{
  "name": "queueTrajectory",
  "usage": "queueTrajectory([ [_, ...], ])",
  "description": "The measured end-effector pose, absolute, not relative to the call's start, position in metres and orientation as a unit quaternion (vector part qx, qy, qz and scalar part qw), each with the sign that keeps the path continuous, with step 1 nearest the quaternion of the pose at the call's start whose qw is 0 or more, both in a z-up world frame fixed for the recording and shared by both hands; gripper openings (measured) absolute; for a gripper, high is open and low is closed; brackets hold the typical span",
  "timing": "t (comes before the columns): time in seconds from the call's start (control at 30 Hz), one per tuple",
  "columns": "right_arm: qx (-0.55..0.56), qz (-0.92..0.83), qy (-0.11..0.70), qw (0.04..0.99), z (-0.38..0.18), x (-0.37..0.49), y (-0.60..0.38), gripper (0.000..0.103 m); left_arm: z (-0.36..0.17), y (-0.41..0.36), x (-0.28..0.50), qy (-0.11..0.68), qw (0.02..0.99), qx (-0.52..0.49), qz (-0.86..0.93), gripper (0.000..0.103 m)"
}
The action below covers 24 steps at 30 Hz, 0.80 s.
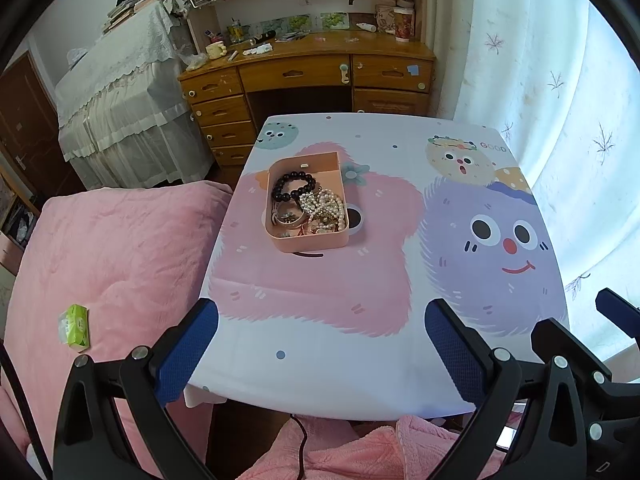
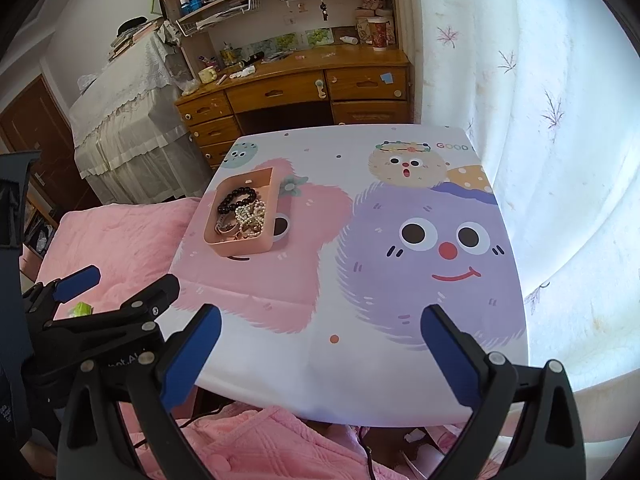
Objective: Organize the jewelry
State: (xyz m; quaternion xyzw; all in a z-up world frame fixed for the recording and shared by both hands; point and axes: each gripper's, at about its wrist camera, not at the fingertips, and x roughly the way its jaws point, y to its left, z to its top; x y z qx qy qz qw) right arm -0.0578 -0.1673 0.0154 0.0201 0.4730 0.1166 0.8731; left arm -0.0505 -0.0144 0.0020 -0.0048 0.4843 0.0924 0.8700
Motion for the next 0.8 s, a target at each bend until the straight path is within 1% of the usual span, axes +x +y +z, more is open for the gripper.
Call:
queueTrajectory([
  [0.8, 0.026, 0.113, 0.481, 0.869, 0.013, -0.052, -0.179, 0.101, 0.001, -0.020, -0.046, 0.489, 0.867, 0.002, 0.093, 0.102],
])
